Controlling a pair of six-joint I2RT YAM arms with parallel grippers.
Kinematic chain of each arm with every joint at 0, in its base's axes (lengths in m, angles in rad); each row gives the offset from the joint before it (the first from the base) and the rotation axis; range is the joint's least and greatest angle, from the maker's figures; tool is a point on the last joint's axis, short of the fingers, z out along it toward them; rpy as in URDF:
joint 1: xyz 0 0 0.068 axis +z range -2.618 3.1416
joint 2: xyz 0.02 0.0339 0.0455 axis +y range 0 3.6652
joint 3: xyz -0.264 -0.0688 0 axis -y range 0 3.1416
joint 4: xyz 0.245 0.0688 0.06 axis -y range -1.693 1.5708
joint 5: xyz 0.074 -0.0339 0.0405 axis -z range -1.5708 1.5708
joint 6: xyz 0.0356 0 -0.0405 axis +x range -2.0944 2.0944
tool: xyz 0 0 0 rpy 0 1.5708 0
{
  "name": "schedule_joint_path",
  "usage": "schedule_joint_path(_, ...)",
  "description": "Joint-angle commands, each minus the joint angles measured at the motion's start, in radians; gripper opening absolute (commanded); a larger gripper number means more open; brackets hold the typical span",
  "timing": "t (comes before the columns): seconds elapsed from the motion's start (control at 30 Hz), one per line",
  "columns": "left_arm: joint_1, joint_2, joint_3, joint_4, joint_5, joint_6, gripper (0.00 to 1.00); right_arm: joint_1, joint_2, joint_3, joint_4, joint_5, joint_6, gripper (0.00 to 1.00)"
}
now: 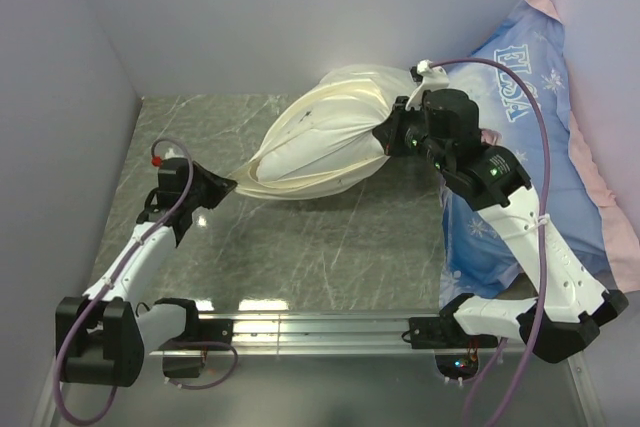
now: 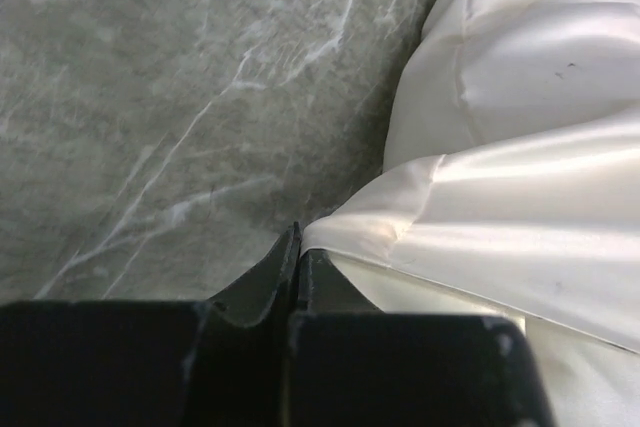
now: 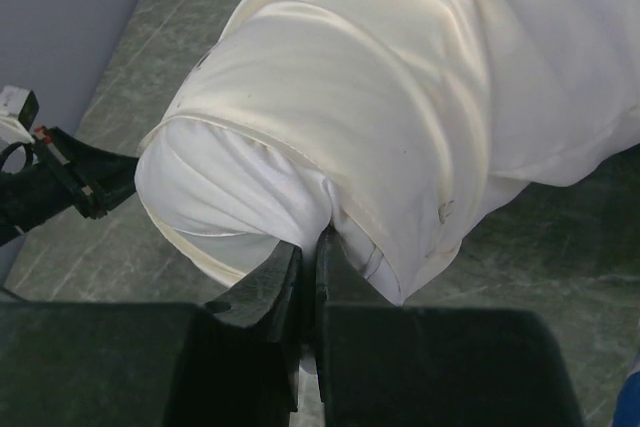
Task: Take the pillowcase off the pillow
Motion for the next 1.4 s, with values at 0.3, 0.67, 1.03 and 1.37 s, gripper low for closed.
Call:
schedule_joint_path(0.3, -0.165, 0.283, -0.063, 0.205, -0.25, -0.065, 0.01, 0.05, -0.014, 0.31, 0.142, 0.183, 0.013, 0.0)
schedule_joint_path(0.67, -0.328, 0.406, 0.031, 0.368, -0.279, -0.067, 0.19, 0.165, 0.008, 0.292, 0.154, 0.176, 0.025, 0.0)
schedule_joint_path(1.03, -0.279, 0.083, 0.03, 0.132, -0.342, 0.027, 0.57, 0.179, -0.026, 0.108, 0.234, 0.196, 0.031, 0.0)
schedule_joint_path(1.37, -0.049, -0.168, 0.147, -0.317, -0.274, 0.076, 0.57, 0.177, -0.037, -0.081, 0.336, 0.134, 0.088, 0.0)
